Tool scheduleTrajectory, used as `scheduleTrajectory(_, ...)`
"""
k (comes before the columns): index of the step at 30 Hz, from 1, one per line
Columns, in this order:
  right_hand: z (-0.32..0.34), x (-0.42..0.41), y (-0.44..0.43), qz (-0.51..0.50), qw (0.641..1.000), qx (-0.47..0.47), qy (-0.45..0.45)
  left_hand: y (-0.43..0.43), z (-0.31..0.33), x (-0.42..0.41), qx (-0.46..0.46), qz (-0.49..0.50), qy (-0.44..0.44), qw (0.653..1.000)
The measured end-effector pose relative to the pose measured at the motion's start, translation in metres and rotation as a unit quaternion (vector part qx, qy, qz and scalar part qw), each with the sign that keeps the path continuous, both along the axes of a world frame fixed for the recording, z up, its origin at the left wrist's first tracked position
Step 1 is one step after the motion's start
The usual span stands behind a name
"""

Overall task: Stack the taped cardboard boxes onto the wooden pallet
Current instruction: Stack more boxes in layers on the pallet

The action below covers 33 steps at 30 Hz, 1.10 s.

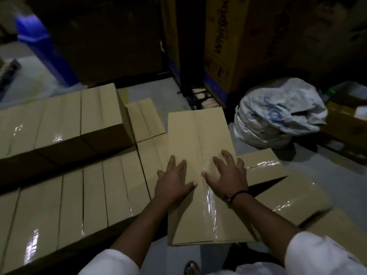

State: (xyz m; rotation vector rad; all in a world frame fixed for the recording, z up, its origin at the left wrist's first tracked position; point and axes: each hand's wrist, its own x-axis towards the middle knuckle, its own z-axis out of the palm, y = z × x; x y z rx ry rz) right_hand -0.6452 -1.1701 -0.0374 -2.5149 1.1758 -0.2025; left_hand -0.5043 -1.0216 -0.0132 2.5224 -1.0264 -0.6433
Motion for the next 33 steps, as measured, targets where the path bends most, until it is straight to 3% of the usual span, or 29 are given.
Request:
scheduleTrajectory(9, -0.024, 0.067, -0.020, 0.057, 0.998, 0.037, -0.009, -0.004, -0.024, 0.054, 0.018, 0.064, 0.000, 0.998)
scheduleTrajectory(21, -0.026, 0.175, -0.121, 0.134, 0.989, 0.056, -0.005, -0.086, -0.024, 0.137, 0.041, 0.136, 0.006, 0.990)
scheduleTrajectory(33, -0.036, 0.268, -0.166, 0.175, 0.984, 0.035, -0.016, -0.121, -0.026, 0.213, 0.044, 0.182, 0.006, 0.982)
